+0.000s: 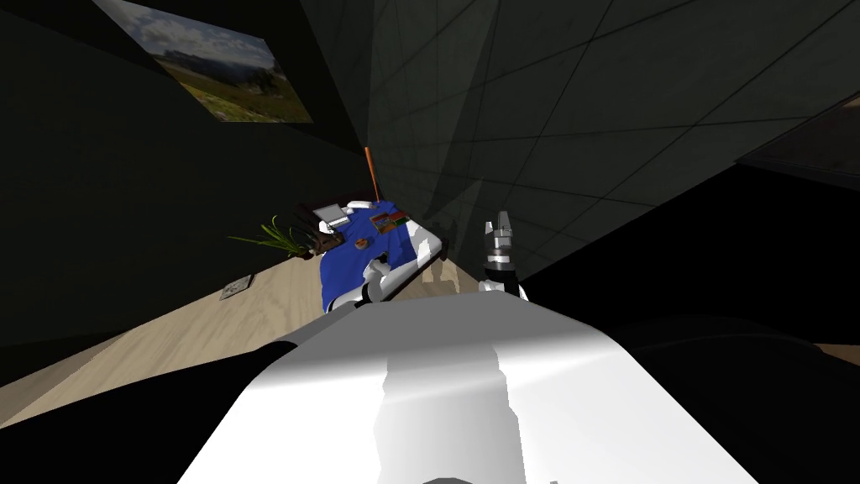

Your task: Push the door open

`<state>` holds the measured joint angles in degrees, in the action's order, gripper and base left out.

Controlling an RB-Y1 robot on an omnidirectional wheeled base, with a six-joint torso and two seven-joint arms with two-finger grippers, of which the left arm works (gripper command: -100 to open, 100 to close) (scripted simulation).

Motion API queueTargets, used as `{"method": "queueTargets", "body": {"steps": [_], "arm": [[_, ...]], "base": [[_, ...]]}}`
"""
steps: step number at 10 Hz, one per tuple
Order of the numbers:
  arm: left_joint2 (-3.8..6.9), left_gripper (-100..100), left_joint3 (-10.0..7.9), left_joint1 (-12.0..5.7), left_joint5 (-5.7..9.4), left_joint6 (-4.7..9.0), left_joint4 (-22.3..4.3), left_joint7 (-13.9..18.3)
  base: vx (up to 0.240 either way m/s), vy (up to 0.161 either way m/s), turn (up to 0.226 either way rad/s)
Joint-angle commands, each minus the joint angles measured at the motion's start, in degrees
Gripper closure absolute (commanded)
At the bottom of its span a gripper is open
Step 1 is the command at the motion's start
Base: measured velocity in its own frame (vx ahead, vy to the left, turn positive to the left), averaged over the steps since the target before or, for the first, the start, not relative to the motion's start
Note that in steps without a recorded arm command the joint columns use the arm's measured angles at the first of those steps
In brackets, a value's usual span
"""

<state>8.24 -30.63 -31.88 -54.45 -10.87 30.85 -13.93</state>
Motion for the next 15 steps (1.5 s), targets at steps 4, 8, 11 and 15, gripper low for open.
{"method": "queueTargets", "body": {"steps": [4,8,11,15], "arm": [[0.02,-100,-3.68,-0.85,-4.91,-1.17,-1.2,3.9],[-0.05,-100,-5.72,-1.06,-6.23,-2.77,-1.1,5.6],[-0.15,-100,-8.44,-1.35,-7.98,-4.9,-1.1,8.0],[-0.37,-100,-11.82,-1.48,-10.15,-7.54,-1.0,10.8]], "base": [[0.005,-0.004,0.031],[0.004,-0.004,0.051],[0.005,-0.004,0.068],[0.007,-0.003,0.058]]}}
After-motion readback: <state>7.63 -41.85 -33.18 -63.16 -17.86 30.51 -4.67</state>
